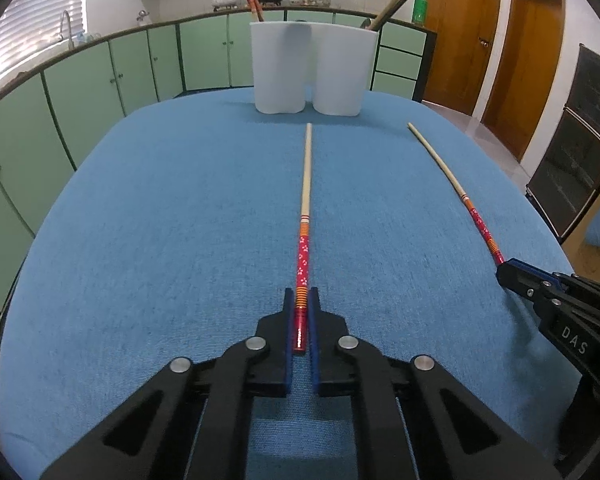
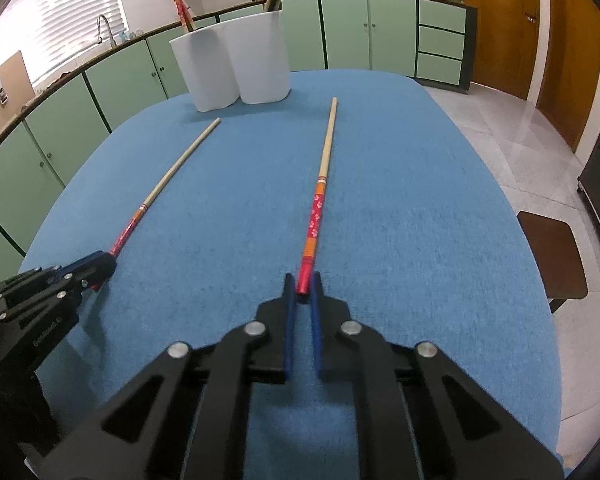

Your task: Organize utensils

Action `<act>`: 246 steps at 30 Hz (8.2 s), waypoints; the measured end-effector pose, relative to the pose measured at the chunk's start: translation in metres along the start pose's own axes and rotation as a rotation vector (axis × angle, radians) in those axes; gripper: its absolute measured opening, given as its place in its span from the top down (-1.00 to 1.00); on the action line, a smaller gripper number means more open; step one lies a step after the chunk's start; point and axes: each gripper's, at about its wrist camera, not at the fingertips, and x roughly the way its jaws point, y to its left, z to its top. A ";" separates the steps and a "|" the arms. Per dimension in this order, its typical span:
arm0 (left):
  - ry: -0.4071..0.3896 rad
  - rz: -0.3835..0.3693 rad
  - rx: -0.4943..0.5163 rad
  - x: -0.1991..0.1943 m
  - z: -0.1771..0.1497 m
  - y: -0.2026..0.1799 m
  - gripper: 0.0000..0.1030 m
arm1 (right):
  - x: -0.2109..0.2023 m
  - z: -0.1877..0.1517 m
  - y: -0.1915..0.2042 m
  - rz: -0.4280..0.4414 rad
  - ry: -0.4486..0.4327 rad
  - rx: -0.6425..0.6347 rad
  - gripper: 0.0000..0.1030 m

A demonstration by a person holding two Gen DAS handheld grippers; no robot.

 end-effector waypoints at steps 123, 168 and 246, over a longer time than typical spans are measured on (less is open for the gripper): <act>-0.495 0.088 -0.015 -0.190 0.068 0.022 -0.88 | -0.166 0.081 0.033 0.115 -0.364 -0.127 -0.90; -0.513 0.085 -0.004 -0.198 0.067 0.016 -0.88 | -0.161 0.086 0.031 0.105 -0.372 -0.126 -0.90; -0.498 0.080 -0.008 -0.195 0.067 0.022 -0.88 | -0.153 0.087 0.028 0.100 -0.365 -0.125 -0.90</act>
